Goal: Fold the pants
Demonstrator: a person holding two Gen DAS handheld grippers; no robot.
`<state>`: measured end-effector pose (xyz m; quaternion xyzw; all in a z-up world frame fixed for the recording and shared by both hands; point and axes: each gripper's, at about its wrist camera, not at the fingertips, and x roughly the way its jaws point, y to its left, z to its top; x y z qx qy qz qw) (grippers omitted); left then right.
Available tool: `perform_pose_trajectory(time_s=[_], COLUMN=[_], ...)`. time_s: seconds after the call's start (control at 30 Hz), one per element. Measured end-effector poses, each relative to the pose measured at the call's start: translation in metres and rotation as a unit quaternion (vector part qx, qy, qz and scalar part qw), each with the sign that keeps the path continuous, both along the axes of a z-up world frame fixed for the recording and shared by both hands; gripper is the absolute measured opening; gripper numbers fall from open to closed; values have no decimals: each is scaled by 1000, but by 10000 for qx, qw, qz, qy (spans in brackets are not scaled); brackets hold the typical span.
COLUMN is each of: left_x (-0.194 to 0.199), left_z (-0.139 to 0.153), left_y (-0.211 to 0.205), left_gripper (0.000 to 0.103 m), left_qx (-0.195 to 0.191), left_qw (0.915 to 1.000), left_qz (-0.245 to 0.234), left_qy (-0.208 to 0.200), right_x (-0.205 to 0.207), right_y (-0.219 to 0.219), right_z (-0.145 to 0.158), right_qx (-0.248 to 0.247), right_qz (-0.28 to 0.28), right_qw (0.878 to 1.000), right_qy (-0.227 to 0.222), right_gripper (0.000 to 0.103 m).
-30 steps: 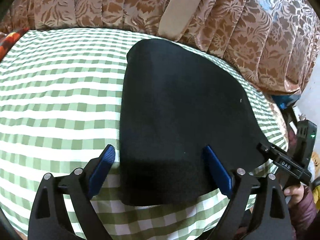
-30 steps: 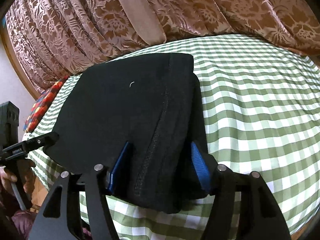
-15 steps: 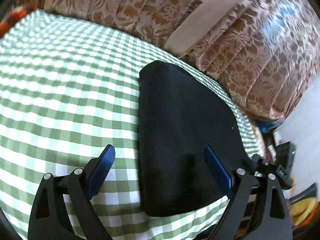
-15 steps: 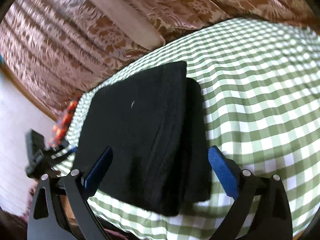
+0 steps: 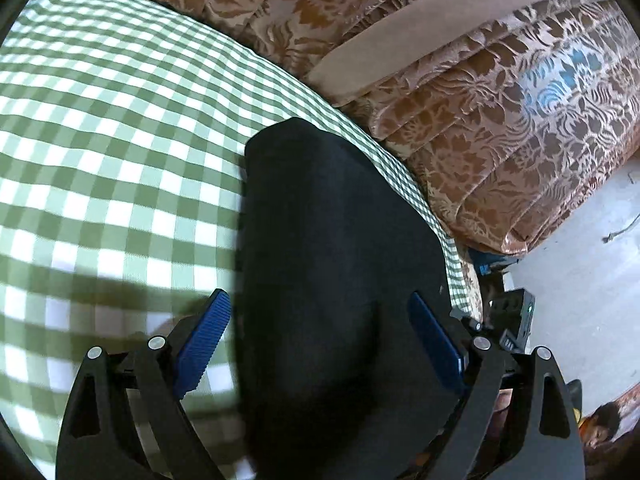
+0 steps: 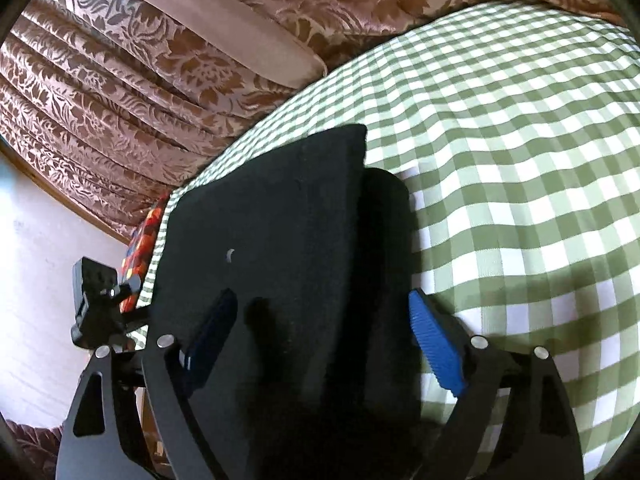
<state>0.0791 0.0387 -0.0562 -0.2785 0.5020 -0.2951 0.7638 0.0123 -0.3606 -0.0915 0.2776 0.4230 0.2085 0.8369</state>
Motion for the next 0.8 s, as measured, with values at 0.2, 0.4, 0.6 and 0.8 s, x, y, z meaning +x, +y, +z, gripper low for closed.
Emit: perform_pose_trajectory(time_s=[0.2,0.4,0.6,0.8], left_x=[13,17,5,-6], left_z=[-12,-19,-5,32], left_y=[-3,-27,-23,-14], left_gripper=[89,69,38,35], left_qx=[-266,-125,-215,-330], left_qw=[9992,9970,9973,9950], left_qz=[-285,-751,-659,-581], left_qy=[67,148,-231,-746], right_x=[4,5,-1,10], right_y=[-4,-1,4,19], right_z=[-11,-11,9,39], right_qx=[241,243,150,17], right_qz=[179,210,168,381], right_qw=[9995,9995,9997,9986], right_qy=[79,30,-93,-376], right_gripper=[74,59,43,41])
